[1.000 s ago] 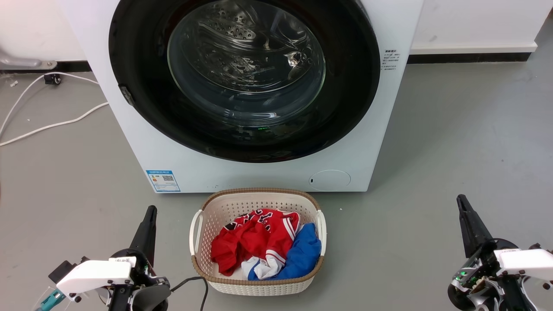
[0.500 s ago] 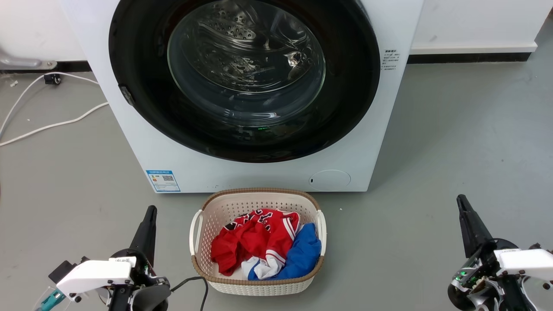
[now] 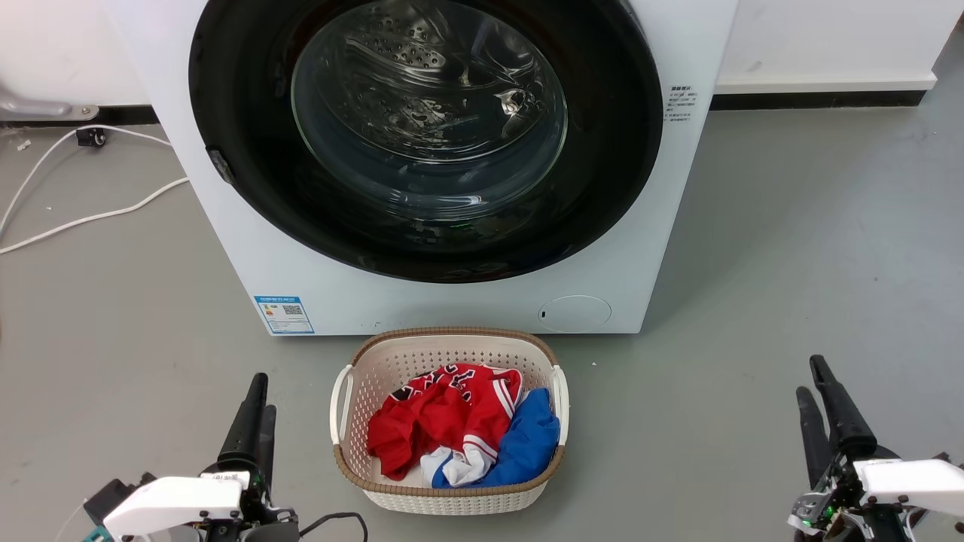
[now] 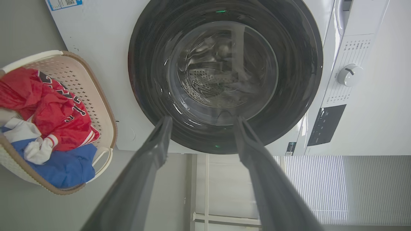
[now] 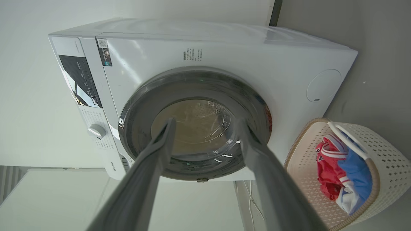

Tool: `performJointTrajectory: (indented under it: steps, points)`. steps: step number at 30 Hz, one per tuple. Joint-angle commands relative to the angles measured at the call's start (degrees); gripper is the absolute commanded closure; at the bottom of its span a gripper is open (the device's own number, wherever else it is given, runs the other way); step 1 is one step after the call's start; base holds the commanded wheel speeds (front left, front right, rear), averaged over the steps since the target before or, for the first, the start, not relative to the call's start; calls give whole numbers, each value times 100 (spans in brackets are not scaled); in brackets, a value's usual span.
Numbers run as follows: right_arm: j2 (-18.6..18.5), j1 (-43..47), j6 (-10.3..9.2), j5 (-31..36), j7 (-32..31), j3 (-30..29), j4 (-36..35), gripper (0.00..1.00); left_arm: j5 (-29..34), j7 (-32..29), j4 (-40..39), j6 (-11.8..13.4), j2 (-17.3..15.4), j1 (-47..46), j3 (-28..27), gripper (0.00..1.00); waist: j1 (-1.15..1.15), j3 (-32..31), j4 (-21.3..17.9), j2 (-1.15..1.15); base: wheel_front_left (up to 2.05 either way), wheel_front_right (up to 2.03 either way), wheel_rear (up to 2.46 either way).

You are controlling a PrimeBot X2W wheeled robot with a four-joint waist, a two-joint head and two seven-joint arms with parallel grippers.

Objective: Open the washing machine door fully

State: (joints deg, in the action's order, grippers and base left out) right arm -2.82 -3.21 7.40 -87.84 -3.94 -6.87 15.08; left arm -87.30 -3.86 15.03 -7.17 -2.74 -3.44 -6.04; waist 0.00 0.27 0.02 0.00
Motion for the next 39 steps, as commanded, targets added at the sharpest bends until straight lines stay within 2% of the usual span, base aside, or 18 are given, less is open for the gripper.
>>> performJointTrajectory:
  steps: [1, 26, 39]
  points:
    - [-11, -49, 7, 166, 48, -20, -151, 0, 152, 48, -149, 10, -9, -82, -22, 0, 0, 1, 0, 0, 0, 0, 0]
    - [-11, 203, 9, 3872, 649, 273, -1151, 0, 3265, 646, -901, 824, -12, 56, 447, 0, 0, 44, 22, 0, 0, 0, 0]
    - [-11, 353, 10, 5299, 904, 387, -1351, 0, 4565, 898, -1044, 1218, -155, 120, 819, 0, 0, 46, 36, 0, 0, 0, 0]
